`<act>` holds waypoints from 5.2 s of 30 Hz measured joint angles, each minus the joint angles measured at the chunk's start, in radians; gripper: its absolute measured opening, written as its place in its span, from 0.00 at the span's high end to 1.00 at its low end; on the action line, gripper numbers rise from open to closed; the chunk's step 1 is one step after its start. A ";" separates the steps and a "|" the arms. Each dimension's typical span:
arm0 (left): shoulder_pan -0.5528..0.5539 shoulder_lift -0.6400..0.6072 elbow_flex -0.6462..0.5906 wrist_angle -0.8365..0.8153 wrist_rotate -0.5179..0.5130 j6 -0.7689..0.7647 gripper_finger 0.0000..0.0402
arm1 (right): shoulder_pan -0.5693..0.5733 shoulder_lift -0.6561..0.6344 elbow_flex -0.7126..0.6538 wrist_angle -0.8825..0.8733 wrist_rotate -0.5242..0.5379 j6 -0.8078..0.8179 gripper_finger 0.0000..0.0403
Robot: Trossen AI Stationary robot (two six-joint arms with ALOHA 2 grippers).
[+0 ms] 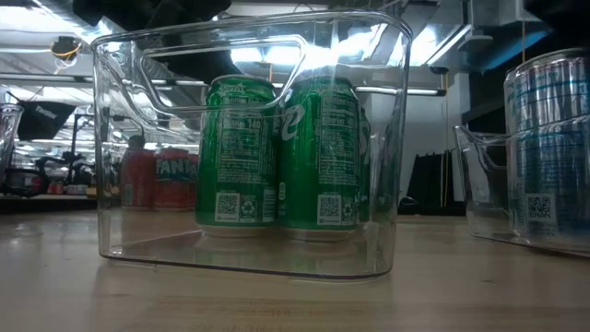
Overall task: Sort soda cans
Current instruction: Put the blue soda can into the right transparent bin, then put the red soda can into the left transparent bin
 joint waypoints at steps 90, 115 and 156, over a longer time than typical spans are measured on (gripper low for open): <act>0.662 -0.009 0.359 -0.889 -0.104 -0.289 0.12 | -0.910 -0.471 -0.841 1.457 0.130 -1.473 0.31; 0.834 0.067 0.358 -0.857 0.000 -0.222 0.01 | -0.910 -0.478 -1.073 1.800 0.147 -1.470 0.31; 0.867 0.343 0.357 -0.877 0.100 -0.262 0.01 | -0.909 -0.477 -1.072 1.795 0.146 -1.469 0.31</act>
